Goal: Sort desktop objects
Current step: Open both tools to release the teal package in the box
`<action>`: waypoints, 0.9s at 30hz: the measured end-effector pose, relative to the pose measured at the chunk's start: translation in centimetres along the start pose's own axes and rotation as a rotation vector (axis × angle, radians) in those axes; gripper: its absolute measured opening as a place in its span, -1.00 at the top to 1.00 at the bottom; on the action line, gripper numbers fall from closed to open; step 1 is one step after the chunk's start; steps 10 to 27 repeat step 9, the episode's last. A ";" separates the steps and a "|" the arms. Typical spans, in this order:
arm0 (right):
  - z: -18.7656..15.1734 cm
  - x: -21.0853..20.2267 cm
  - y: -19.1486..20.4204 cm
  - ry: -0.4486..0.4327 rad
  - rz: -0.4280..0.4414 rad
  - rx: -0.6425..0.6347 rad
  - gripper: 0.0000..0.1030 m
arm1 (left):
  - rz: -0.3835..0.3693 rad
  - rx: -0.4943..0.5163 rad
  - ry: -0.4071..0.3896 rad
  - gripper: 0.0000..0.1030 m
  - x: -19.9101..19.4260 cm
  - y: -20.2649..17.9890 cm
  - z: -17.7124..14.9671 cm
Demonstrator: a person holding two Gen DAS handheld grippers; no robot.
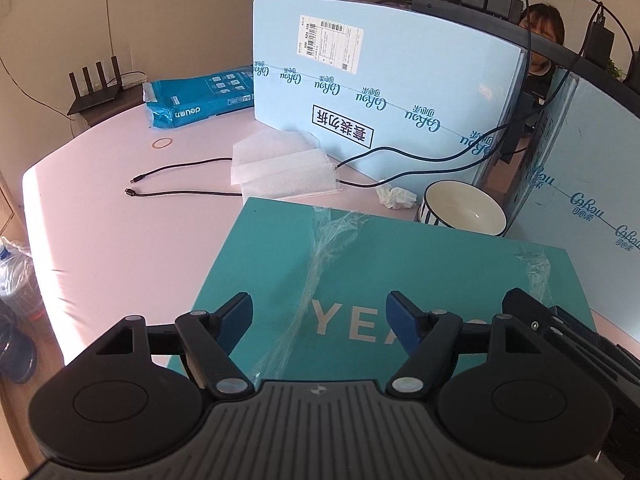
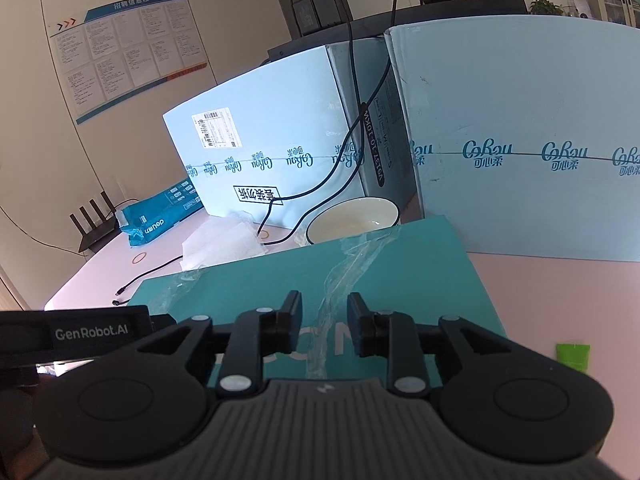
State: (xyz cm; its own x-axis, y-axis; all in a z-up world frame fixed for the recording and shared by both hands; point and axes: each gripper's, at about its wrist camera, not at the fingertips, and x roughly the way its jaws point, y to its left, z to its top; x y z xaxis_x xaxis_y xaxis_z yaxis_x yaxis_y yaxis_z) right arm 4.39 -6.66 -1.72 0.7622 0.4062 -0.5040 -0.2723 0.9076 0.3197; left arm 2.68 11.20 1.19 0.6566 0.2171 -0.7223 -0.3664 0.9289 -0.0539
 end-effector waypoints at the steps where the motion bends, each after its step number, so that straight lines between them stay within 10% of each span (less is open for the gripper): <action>1: 0.0 -0.2 -0.1 -0.012 0.014 0.006 -0.13 | -0.003 -0.003 0.009 -0.41 0.2 0.1 0.0; 7: 0.1 -1.4 0.5 -0.068 0.043 -0.054 -0.27 | 0.042 -0.001 0.008 -0.81 0.6 0.2 -0.1; 27: 0.3 -1.8 0.5 -0.079 0.045 -0.066 -0.35 | 0.038 0.002 0.012 -0.82 0.7 0.2 -0.1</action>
